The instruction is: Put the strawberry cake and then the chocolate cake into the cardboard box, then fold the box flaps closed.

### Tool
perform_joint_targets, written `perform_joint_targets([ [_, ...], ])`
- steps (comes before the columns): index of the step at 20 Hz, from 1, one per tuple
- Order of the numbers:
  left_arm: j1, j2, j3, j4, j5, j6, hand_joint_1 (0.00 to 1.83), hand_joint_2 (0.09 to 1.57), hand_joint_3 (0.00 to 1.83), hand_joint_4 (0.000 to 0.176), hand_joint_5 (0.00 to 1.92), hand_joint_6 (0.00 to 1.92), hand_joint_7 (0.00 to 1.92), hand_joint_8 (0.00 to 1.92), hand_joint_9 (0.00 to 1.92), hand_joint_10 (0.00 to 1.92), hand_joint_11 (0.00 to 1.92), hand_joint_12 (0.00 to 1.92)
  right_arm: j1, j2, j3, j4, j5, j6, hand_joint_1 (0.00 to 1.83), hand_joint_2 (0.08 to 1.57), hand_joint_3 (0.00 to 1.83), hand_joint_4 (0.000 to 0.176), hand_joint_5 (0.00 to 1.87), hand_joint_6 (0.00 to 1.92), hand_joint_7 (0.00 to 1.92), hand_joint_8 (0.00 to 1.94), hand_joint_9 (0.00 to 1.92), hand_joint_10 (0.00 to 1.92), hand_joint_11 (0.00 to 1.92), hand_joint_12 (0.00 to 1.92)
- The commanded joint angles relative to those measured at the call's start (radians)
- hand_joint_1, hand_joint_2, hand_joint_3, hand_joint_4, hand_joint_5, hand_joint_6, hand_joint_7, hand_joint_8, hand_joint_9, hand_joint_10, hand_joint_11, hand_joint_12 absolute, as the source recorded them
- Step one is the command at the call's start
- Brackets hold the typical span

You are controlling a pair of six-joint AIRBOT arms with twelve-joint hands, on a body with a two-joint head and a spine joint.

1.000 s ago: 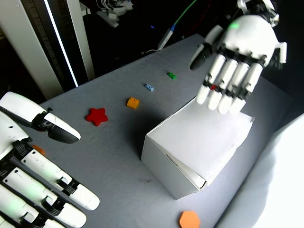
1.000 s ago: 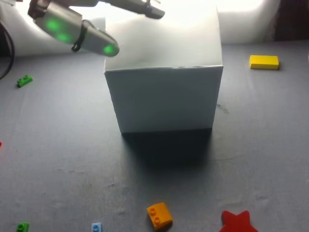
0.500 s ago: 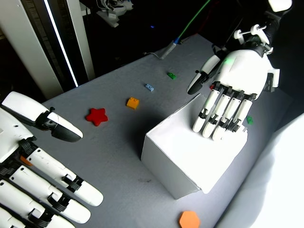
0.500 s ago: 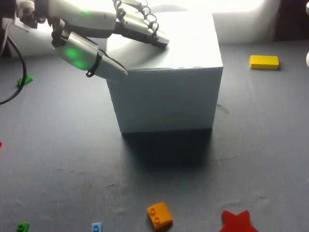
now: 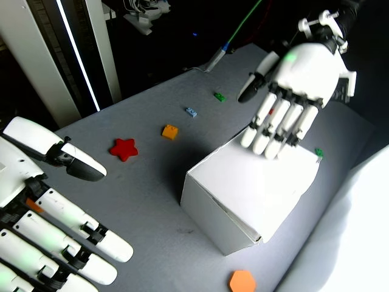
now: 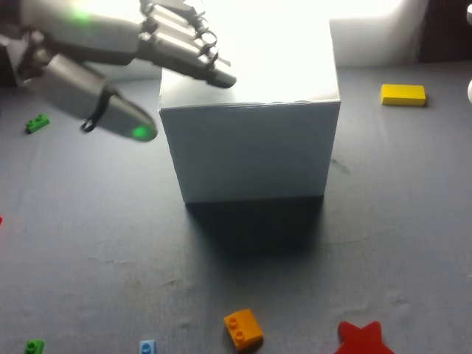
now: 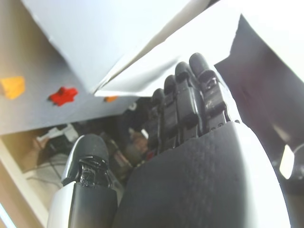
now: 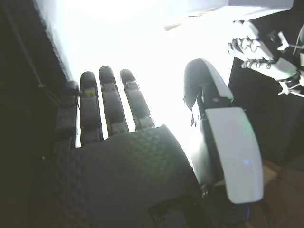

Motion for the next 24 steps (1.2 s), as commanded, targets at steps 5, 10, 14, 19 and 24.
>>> perform_joint_targets([
  [5, 0.023, 0.199, -0.201, -0.038, -0.016, -0.022, 0.08, 1.31, 0.0, 0.005, 0.19, 0.01, 0.22, 0.0, 0.24, 0.0, 0.0, 0.8, 0.006, 0.015, -0.001, -0.027, 0.096, -0.005, 0.0, 1.32, 0.0, 0.0, 0.07, 0.01, 0.15, 0.01, 0.1, 0.01, 0.0, 0.0],
  [10, 0.079, 0.323, -0.333, -0.042, -0.024, -0.033, 0.08, 1.32, 0.0, 0.008, 0.2, 0.0, 0.22, 0.0, 0.25, 0.0, 0.0, 0.79, 0.006, 0.016, -0.007, -0.027, 0.093, -0.01, 0.0, 1.31, 0.0, 0.0, 0.09, 0.01, 0.15, 0.01, 0.11, 0.02, 0.01, 0.01],
  [14, 0.096, 0.404, -0.455, -0.046, -0.025, -0.034, 0.11, 1.29, 0.0, 0.041, 0.36, 0.01, 0.52, 0.02, 0.52, 0.04, 0.06, 1.1, 0.005, 0.016, -0.009, -0.027, 0.092, -0.012, 0.0, 1.24, 0.0, 0.0, 0.21, 0.02, 0.26, 0.03, 0.19, 0.03, 0.0, 0.19],
  [19, 0.111, 0.471, -0.555, -0.049, -0.027, -0.034, 0.26, 1.28, 0.0, 0.0, 0.97, 0.11, 0.94, 0.65, 0.72, 1.11, 0.4, 1.58, 0.005, 0.016, -0.011, -0.027, 0.091, -0.013, 0.17, 1.27, 0.0, 0.0, 0.74, 0.76, 0.87, 0.74, 0.6, 1.31, 0.29, 1.9],
  [24, 0.125, 0.511, -0.571, -0.067, -0.032, -0.039, 0.27, 1.44, 0.02, 0.0, 0.97, 1.8, 1.1, 1.86, 1.09, 1.92, 0.99, 1.92, 0.005, 0.016, -0.013, -0.027, 0.087, -0.013, 0.41, 1.48, 0.02, 0.0, 1.01, 1.5, 1.23, 1.73, 1.26, 1.92, 1.28, 1.92],
])
